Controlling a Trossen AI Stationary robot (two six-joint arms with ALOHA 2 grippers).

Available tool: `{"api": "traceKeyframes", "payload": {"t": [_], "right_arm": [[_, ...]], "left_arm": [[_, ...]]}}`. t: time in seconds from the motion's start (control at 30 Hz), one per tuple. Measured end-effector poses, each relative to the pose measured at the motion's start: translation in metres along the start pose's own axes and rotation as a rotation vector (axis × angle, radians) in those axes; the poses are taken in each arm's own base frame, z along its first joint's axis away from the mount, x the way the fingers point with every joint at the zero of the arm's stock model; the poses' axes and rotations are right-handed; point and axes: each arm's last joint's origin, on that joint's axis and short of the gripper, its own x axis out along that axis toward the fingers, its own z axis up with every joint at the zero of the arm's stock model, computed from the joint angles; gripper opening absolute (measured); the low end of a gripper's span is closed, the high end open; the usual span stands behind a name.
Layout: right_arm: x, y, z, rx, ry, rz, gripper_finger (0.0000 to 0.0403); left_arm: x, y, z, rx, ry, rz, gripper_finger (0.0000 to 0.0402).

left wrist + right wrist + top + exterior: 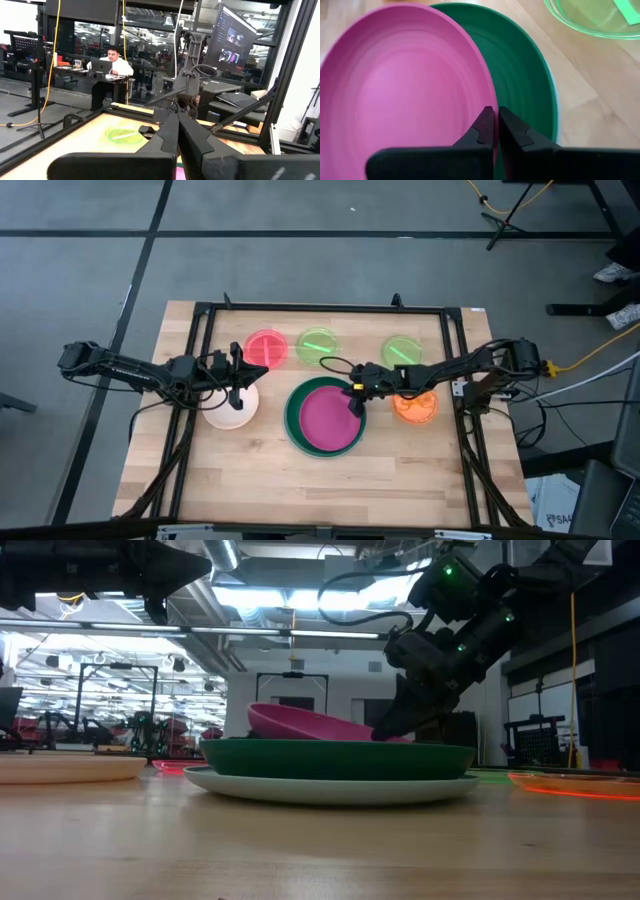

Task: Stack plastic plates
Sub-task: Stack the pink plate on top of the green plate, then stack the light orange plate on top of the pink plate

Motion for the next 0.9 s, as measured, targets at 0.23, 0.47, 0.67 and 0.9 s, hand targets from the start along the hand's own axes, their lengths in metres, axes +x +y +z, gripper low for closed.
{"api": "traceKeyframes", "payload": {"t": [0.23,0.47,0.67,0.9], "right_arm": [[0.006,-0.001,-0.002,0.000,-0.003,0.002,0.0009],[0.013,-0.001,-0.005,-0.026,-0.008,0.006,0.0070],[0.002,0.004,0.005,-0.153,-0.068,0.040,0.0112],[-0.036,0.032,0.015,-0.359,-0.158,0.147,0.0117]], "left_arm": [[0.000,0.000,0.000,0.000,0.000,0.000,0.0002],[0.000,0.000,0.002,-0.006,-0.021,-0.003,0.0002],[0.000,-0.001,0.003,-0.010,-0.028,-0.028,0.0002],[0.005,-0.010,0.004,-0.008,-0.063,-0.097,0.0002]]}}
